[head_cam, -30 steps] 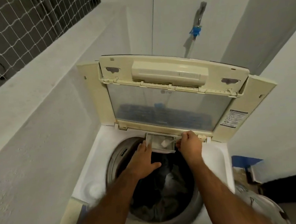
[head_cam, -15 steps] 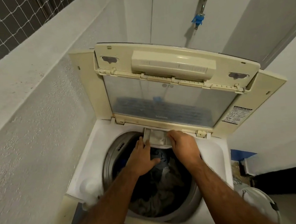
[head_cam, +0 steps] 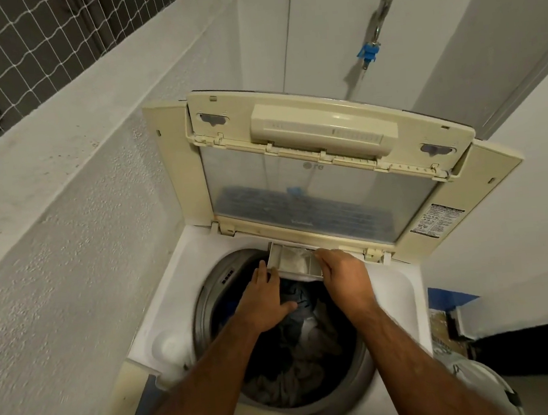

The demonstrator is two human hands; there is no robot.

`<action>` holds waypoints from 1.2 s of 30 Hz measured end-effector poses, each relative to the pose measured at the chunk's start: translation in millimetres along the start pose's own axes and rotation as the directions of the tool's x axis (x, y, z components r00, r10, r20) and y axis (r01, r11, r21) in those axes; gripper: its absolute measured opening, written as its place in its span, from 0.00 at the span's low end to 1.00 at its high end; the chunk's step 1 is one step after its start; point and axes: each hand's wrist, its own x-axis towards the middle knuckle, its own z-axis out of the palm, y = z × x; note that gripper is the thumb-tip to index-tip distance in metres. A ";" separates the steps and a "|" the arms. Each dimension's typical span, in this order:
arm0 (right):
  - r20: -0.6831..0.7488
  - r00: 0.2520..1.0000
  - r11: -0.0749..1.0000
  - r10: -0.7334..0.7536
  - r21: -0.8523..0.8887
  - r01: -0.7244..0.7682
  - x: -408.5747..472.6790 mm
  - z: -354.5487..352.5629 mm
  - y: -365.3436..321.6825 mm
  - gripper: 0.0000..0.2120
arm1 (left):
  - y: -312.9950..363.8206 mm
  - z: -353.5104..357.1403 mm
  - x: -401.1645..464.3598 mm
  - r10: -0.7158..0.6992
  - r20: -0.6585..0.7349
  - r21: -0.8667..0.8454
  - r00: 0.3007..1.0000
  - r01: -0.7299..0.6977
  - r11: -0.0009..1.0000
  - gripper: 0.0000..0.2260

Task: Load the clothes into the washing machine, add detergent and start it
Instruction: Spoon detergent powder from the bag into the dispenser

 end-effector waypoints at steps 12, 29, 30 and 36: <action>-0.139 0.877 0.759 0.461 0.573 -0.308 -6.0 -26.3 -35.7 0.13 | -19.1 -36.2 -52.8 0.051 -0.234 0.019 0.971 -0.048 0.999 0.39; 0.101 0.980 0.186 0.170 0.974 -0.133 4.3 -66.4 -268.0 0.12 | -70.1 -184.6 -285.1 0.085 -0.781 0.050 0.619 -0.074 0.996 0.38; 0.110 0.984 0.140 0.141 0.982 -0.130 4.7 -68.0 -288.1 0.11 | -74.2 -194.1 -301.0 0.094 -0.804 0.065 0.588 -0.070 0.995 0.38; 0.148 0.987 0.025 -0.068 0.989 -0.146 -2.5 -70.3 -388.0 0.10 | -116.4 -232.6 -370.8 0.056 -0.869 0.074 0.492 0.018 0.997 0.38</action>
